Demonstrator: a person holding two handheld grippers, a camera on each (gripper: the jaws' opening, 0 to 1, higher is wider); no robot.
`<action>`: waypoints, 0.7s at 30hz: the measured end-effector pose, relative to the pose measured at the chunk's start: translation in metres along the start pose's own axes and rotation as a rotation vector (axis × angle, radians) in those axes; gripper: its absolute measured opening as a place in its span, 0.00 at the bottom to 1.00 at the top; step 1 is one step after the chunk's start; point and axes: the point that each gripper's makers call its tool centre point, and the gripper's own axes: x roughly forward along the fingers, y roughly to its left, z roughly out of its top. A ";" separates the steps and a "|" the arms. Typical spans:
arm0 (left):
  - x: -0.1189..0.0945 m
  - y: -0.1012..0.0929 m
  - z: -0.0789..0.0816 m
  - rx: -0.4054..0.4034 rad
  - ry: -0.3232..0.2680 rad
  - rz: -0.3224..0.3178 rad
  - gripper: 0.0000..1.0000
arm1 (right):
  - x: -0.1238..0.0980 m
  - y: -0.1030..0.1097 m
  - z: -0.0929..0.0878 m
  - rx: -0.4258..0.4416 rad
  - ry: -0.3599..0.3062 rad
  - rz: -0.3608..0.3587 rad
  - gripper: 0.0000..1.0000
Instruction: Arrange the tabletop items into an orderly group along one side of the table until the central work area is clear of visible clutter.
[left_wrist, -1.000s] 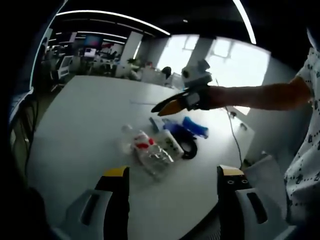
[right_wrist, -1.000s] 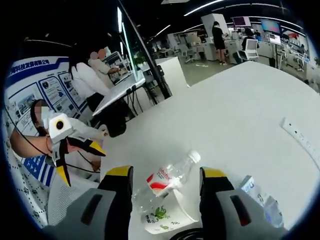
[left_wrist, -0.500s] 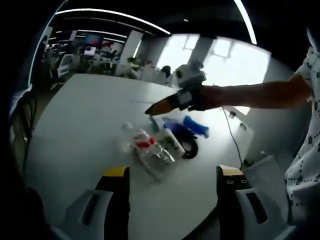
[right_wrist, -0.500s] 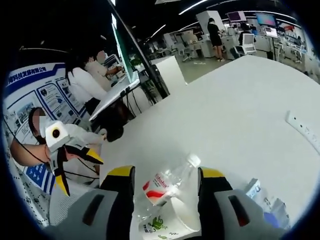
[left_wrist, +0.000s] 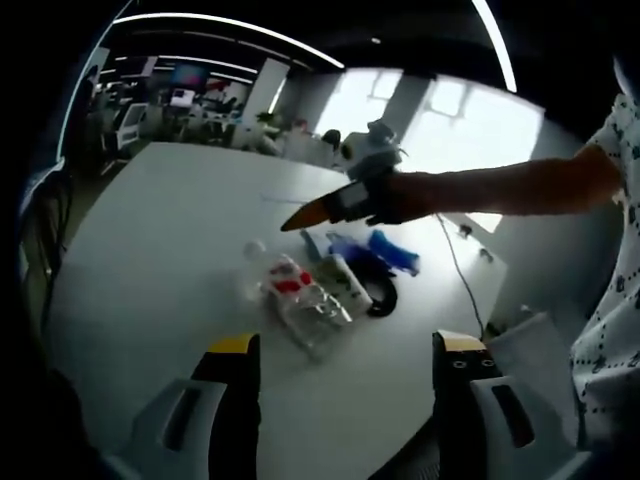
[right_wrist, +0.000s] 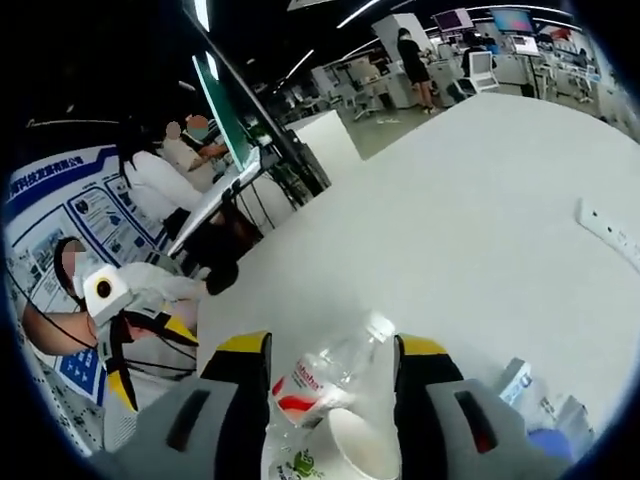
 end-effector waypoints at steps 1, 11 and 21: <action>0.000 0.001 0.000 0.000 0.002 0.000 0.66 | 0.001 0.000 0.000 0.001 -0.001 0.001 0.47; 0.003 0.005 -0.004 -0.014 0.005 0.002 0.66 | 0.010 -0.006 0.002 0.080 -0.012 0.016 0.45; 0.006 0.007 -0.004 -0.028 -0.003 0.004 0.65 | 0.020 -0.017 -0.004 0.203 -0.002 0.025 0.43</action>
